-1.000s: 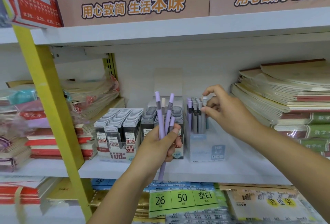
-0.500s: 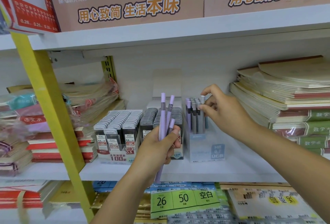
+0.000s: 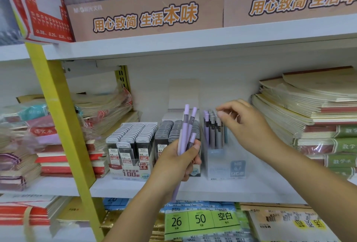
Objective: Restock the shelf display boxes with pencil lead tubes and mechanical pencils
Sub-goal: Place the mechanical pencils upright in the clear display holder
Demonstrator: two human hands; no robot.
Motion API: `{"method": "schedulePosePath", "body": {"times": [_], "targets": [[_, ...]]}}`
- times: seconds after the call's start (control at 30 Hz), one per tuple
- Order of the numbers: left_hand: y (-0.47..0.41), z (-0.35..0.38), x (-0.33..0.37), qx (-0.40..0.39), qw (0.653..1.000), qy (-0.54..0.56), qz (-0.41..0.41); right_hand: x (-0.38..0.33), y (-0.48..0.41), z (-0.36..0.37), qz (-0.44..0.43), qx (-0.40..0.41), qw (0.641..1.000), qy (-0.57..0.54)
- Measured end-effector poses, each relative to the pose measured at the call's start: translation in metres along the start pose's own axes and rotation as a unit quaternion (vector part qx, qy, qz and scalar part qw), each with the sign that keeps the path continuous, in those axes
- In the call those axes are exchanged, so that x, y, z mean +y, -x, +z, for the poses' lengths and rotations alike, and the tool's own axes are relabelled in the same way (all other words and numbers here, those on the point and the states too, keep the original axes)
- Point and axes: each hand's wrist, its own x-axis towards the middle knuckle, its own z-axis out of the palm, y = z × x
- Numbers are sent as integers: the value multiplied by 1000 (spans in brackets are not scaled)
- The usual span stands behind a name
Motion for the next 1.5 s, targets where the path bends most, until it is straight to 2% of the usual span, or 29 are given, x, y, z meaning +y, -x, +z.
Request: {"method": "schedulePosePath", "body": {"times": [0.1, 0.17, 0.2, 0.27, 0.37, 0.43, 0.47, 0.53, 0.6, 0.7, 0.8, 1.07, 1.33, 1.5], "targets": [[1, 6, 2, -27, 1000, -4, 5, -19, 1, 0, 84, -82, 973, -198], [2, 11, 3, -54, 999, -7, 6, -24, 3, 2, 123, -132, 946, -269], [3, 13, 4, -63, 998, -7, 6, -25, 3, 2, 133, -132, 939, -287], [5, 14, 5, -66, 998, -3, 6, -25, 1, -1, 139, -90, 931, -326], [4, 9, 4, -33, 999, 3, 2, -16, -9, -18, 139, 67, 920, -361], [3, 2, 2, 1, 1000, 3, 2, -9, -15, -30, 92, 130, 933, -323], [3, -2, 1, 12, 1000, 5, 5, -6, -16, -33, 65, 122, 947, -290], [3, -9, 1, 12, 1000, 7, 13, -3, -16, -29, 32, 54, 977, -204], [3, -14, 0, 2, 1000, 0, 20, 1, -15, -19, 32, -9, 992, -118], [1, -17, -1, 9, 999, 3, 32, 1, -11, -6, 29, -42, 997, -57], [1, -19, -4, 11, 999, 4, 35, 1, -7, 3, -11, -64, 998, 13], [1, -25, -8, 26, 999, 9, 43, 1, -4, 6, -23, -82, 996, 39], [0, -22, -7, 32, 999, 12, 36, -2, -6, 6, 1, -104, 995, 10], [1, -18, -6, 34, 999, 18, 37, 0, -9, 9, -18, -94, 994, 61]]}}
